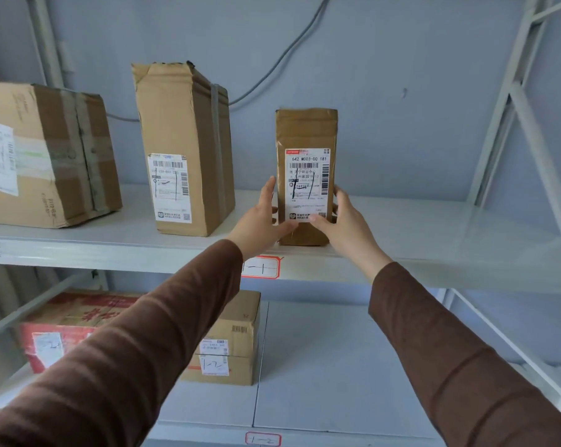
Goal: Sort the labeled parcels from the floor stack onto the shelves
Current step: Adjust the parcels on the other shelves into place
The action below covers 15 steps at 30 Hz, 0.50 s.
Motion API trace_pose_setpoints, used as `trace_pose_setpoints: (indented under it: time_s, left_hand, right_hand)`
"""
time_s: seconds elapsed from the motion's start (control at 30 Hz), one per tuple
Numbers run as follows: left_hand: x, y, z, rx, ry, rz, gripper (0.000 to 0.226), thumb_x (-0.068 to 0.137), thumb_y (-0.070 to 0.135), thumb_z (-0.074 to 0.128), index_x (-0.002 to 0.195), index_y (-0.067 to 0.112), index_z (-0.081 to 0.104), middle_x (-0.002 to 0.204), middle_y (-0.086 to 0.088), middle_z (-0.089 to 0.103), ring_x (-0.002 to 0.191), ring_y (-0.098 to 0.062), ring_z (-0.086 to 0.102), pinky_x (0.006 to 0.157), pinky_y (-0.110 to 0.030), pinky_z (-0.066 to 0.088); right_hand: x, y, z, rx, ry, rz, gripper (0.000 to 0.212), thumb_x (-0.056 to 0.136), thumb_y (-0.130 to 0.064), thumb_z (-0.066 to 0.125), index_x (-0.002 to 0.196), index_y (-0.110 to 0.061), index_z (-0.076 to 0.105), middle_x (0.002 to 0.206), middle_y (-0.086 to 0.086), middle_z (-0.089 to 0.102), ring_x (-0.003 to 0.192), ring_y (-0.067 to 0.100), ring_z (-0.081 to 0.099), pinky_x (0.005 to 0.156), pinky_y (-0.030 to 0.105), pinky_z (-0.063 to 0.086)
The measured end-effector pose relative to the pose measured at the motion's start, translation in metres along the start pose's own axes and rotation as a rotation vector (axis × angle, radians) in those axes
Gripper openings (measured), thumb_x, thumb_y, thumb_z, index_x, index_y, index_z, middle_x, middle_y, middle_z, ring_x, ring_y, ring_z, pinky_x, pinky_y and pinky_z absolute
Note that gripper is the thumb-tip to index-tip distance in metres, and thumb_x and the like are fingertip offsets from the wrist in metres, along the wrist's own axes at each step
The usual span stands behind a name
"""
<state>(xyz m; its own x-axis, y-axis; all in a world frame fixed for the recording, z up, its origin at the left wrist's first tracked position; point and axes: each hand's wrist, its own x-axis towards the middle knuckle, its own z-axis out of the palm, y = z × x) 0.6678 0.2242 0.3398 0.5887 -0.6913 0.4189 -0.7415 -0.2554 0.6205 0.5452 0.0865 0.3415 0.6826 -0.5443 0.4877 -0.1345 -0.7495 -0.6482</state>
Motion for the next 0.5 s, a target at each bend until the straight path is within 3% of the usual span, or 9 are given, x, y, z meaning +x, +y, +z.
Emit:
trace_pose_setpoints:
  time_s: [0.17, 0.5]
  left_hand:
    - [0.013, -0.007, 0.005, -0.04, 0.014, 0.018, 0.09, 0.096, 0.022, 0.069, 0.16, 0.03, 0.006, 0.137, -0.008, 0.063, 0.118, -0.028, 0.065, 0.099, -0.04, 0.052]
    - [0.041, -0.009, 0.014, -0.064, -0.014, -0.012, 0.091, 0.097, 0.023, 0.069, 0.161, 0.03, 0.005, 0.143, -0.008, 0.06, 0.123, -0.029, 0.063, 0.107, -0.045, 0.05]
  right_hand:
    - [0.009, 0.013, 0.006, -0.042, 0.005, -0.033, 0.065, 0.1, -0.032, 0.065, 0.155, -0.024, 0.032, 0.152, -0.005, 0.054, 0.135, 0.023, 0.054, 0.106, 0.039, 0.044]
    - [0.03, 0.02, 0.009, -0.088, 0.003, -0.021, 0.063, 0.102, -0.027, 0.063, 0.154, -0.018, 0.03, 0.154, -0.001, 0.051, 0.137, 0.027, 0.052, 0.107, 0.039, 0.042]
